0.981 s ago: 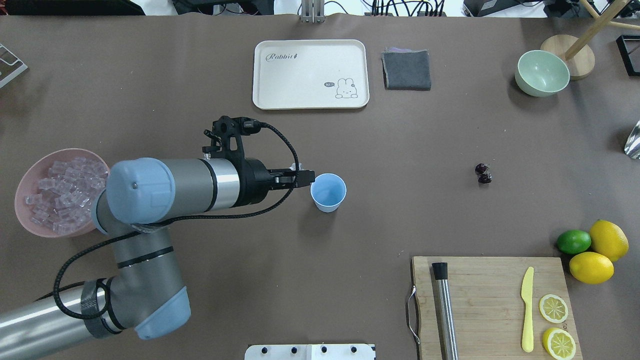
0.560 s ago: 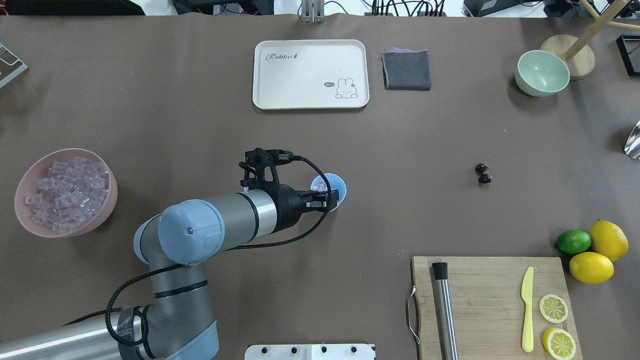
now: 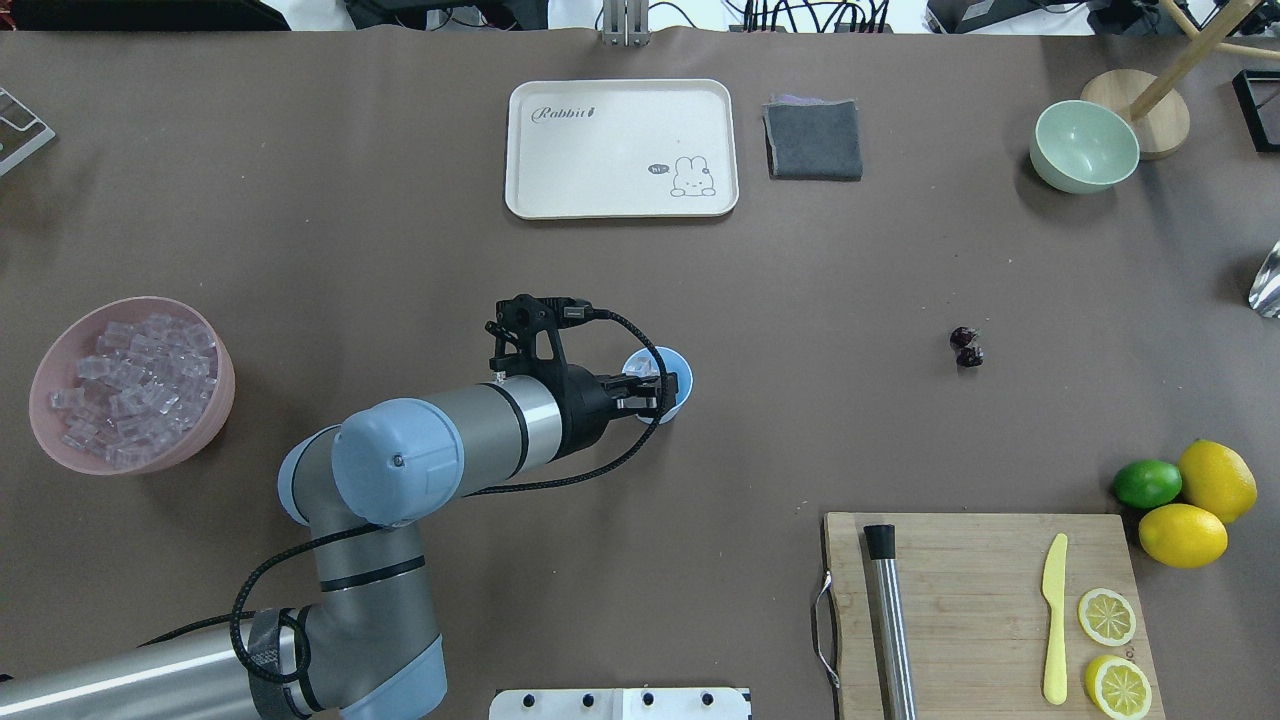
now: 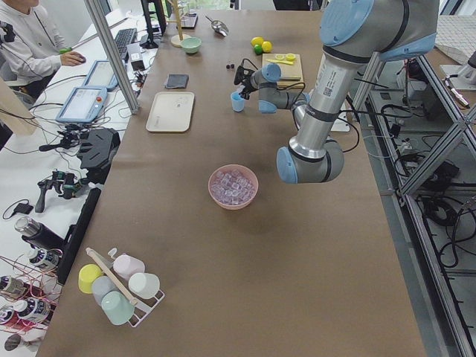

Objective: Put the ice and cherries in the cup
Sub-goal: 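Open the left gripper above the blue cup to drop the ice cube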

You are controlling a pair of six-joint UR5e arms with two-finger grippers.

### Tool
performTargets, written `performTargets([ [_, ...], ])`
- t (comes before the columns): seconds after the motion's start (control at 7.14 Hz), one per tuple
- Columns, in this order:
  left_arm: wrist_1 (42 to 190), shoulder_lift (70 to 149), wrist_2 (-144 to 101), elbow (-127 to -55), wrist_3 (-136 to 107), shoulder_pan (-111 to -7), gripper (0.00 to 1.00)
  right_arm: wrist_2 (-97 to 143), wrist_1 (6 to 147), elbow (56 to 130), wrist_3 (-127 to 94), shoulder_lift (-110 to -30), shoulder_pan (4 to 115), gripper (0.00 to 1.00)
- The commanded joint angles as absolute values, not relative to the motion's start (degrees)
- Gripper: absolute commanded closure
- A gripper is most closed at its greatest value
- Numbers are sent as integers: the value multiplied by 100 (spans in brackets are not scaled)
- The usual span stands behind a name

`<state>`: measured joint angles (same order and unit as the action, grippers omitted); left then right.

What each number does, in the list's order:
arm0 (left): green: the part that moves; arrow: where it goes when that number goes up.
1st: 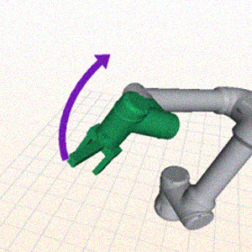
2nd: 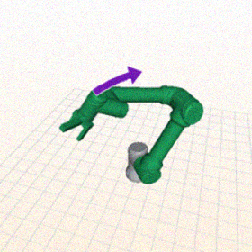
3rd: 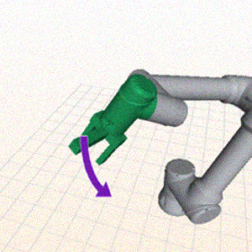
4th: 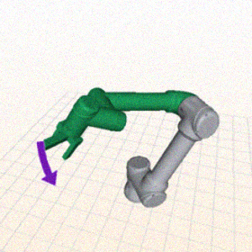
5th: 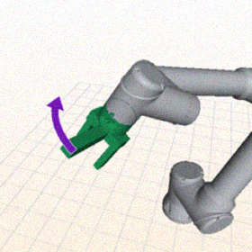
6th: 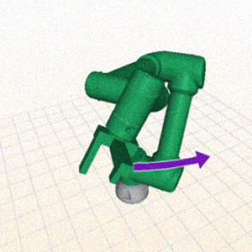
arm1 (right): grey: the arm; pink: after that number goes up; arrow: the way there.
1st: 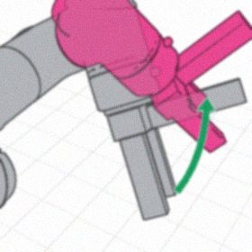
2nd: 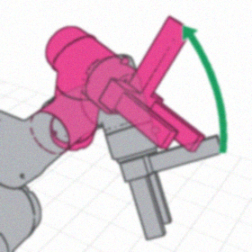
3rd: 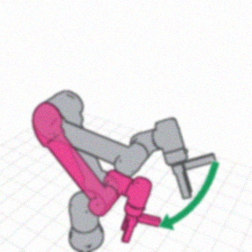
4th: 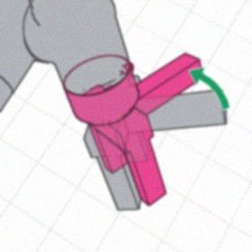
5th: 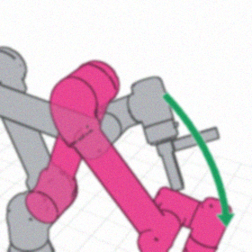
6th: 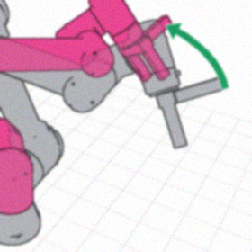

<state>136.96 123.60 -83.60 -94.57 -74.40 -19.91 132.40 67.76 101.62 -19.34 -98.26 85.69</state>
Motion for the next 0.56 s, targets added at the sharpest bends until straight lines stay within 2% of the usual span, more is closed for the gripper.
performTargets([
  [0.0, 13685, 12392, -8358, -9309, -7444, -2083, 100, 13236, 6776, 10151, -1934, -9826, 8569, 0],
  [0.28, 13702, 12647, -8358, -8992, -7453, -2083, 100, 13245, 6776, 10151, -1934, -9835, 8569, 0],
  [0.42, 13693, 12665, -8358, -8991, -7471, -2083, 86, 13245, 6776, 10160, -1934, -9844, 8569, 0],
])
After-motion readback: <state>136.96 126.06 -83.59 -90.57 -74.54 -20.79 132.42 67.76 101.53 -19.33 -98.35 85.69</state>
